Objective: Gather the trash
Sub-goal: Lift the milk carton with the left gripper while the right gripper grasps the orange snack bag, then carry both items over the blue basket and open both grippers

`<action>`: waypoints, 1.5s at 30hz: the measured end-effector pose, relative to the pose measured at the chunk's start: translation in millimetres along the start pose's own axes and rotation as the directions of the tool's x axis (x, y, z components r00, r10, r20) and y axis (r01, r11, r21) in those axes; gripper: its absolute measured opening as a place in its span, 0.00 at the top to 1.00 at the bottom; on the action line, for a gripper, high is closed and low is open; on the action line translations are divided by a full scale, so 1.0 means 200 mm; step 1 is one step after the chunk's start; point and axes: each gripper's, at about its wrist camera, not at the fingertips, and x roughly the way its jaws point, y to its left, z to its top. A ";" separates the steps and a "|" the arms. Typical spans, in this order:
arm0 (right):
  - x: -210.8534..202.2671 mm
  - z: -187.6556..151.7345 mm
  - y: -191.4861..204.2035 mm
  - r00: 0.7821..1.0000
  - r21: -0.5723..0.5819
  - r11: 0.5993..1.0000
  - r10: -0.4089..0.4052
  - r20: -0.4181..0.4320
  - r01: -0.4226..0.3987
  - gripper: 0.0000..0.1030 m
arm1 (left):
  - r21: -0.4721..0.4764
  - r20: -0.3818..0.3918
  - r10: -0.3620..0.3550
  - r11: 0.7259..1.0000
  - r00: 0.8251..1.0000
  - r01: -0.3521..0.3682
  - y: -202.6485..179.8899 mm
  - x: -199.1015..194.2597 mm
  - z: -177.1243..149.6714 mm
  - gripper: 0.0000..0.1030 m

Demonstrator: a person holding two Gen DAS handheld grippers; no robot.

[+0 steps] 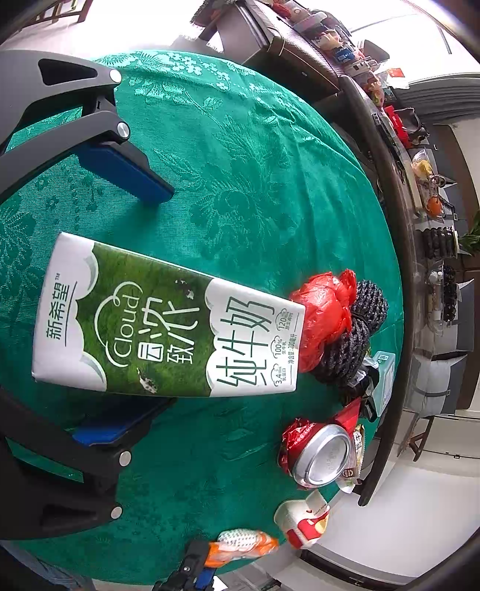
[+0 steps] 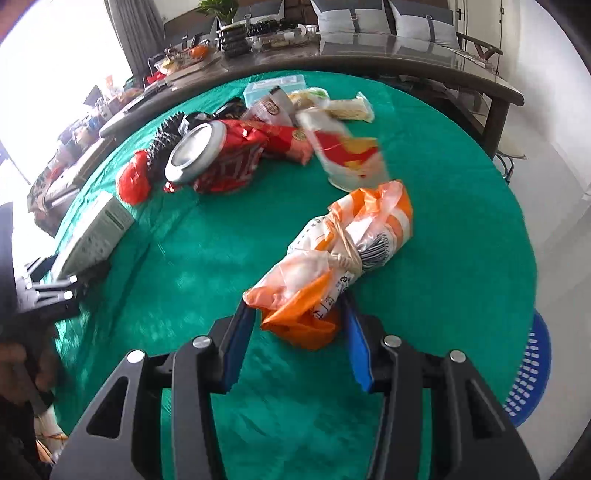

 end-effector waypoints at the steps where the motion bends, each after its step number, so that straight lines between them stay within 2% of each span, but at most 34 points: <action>1: -0.01 0.00 -0.02 1.000 -0.002 1.000 0.000 -0.012 0.000 0.51 | 0.002 -0.002 0.000 1.000 1.000 0.000 0.00 0.00 0.00 0.05; 2: -0.03 0.00 -0.04 1.000 0.000 1.000 -0.003 -0.021 0.003 0.33 | 0.009 -0.008 -0.004 1.000 1.000 0.004 0.00 0.00 0.00 0.05; 4: -0.07 -0.01 -0.07 1.000 0.009 1.000 -0.007 -0.017 0.007 0.20 | 0.040 -0.031 -0.032 0.999 0.999 0.034 0.00 0.00 0.01 0.05; 9: -0.09 0.06 -0.14 0.999 0.200 0.979 0.047 0.005 -0.047 0.20 | 0.066 -0.061 -0.124 0.990 0.990 0.128 0.05 -0.03 0.06 0.05; 11: -0.04 0.12 -0.12 1.000 0.212 0.977 0.004 0.002 -0.005 0.20 | 0.079 -0.071 -0.138 0.987 0.988 0.143 0.05 -0.04 0.09 0.05; 14: 0.06 0.18 -0.09 0.998 0.209 0.977 -0.039 -0.045 0.048 0.22 | 0.120 -0.076 -0.118 0.985 0.990 0.127 0.02 -0.03 0.14 0.08; 15: 0.07 0.18 -0.08 0.997 0.207 0.976 -0.052 -0.049 0.061 0.26 | 0.135 -0.080 -0.112 0.983 0.990 0.122 0.01 -0.03 0.16 0.09; 16: 0.07 0.18 -0.08 0.997 0.202 0.977 -0.064 -0.050 0.073 0.35 | 0.149 -0.090 -0.103 0.982 0.991 0.115 0.00 -0.02 0.17 0.11; 17: 0.06 0.18 -0.08 0.997 0.195 0.978 -0.070 -0.044 0.078 0.48 | 0.158 -0.100 -0.097 0.981 0.990 0.112 -0.01 -0.01 0.18 0.16; 18: 0.05 0.17 -0.08 0.997 0.194 0.978 -0.066 -0.036 0.072 0.49 | 0.168 -0.117 -0.088 0.980 0.989 0.108 -0.01 0.01 0.19 0.21; 20: -0.01 0.16 -0.09 0.998 0.178 0.982 -0.061 -0.019 0.063 0.50 | 0.177 -0.159 -0.095 0.976 0.983 0.123 -0.02 0.04 0.18 0.51; 21: -0.03 0.15 -0.09 0.998 0.168 0.984 -0.057 -0.011 0.058 0.51 | 0.171 -0.159 -0.109 0.976 0.981 0.136 -0.02 0.03 0.17 0.53; 23: -0.10 0.14 -0.10 1.000 0.152 0.988 -0.028 0.007 0.026 0.51 | 0.174 -0.137 -0.077 0.980 0.988 0.100 -0.02 0.00 0.16 0.54; 24: -0.12 0.14 -0.11 1.000 0.141 0.990 -0.017 0.013 0.015 0.51 | 0.163 -0.127 -0.087 0.981 0.988 0.108 -0.01 -0.02 0.15 0.54; 29: -0.19 0.08 -0.19 0.998 0.101 0.994 0.044 0.034 -0.047 0.51 | 0.094 -0.084 -0.202 0.973 0.976 0.210 -0.02 -0.17 0.13 0.54; 33: -0.27 0.03 -0.32 0.997 0.114 0.992 0.039 0.067 -0.046 0.51 | 0.117 -0.063 -0.301 0.945 0.952 0.306 -0.22 -0.29 0.15 0.54; 37: -0.39 -0.06 -0.57 0.996 0.155 0.988 -0.016 0.086 0.002 0.51 | 0.190 -0.073 -0.389 0.899 0.918 0.396 -0.58 -0.35 0.18 0.54; 41: -0.45 -0.19 -0.88 0.995 0.225 0.972 -0.082 0.064 0.066 0.51 | 0.264 -0.122 -0.460 0.839 0.880 0.475 -1.04 -0.36 0.19 0.54; 45: -0.48 -0.34 -1.22 0.990 0.297 0.946 -0.139 0.018 0.128 0.51 | 0.349 -0.179 -0.512 0.765 0.840 0.541 -1.52 -0.36 0.15 0.53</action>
